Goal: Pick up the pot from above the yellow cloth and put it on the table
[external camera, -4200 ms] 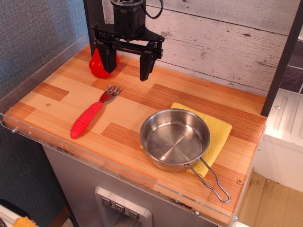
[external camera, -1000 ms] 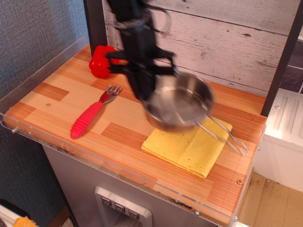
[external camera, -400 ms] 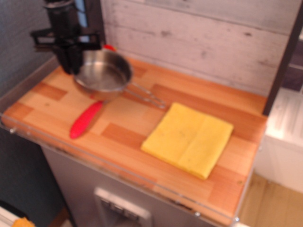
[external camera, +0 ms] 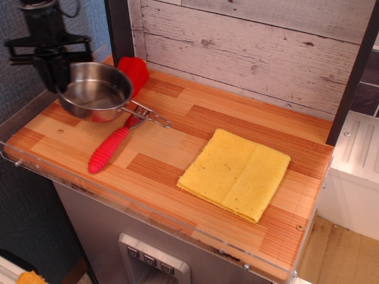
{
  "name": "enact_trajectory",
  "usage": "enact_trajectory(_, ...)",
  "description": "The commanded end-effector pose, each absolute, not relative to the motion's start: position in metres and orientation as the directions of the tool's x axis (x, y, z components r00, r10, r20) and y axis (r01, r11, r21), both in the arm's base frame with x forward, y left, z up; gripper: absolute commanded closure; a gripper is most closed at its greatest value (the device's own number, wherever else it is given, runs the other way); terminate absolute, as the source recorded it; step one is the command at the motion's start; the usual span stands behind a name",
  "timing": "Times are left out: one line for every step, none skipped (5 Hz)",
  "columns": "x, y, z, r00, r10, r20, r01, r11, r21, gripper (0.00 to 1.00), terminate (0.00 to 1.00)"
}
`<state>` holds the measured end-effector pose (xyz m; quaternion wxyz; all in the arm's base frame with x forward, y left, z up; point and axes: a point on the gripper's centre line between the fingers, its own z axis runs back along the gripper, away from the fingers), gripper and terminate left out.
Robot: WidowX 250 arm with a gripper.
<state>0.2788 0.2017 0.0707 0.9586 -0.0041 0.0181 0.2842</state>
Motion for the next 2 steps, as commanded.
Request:
enact_trajectory(0.2582, 0.2267, 0.0796, 0.809, 0.587, -0.018, -0.586, 0.809, 0.041, 1.0, 0.0)
enact_trajectory(0.2531, 0.231, 0.0712, 0.8, 0.599, -0.034, -0.597, 0.8, 0.052, 1.0, 0.0)
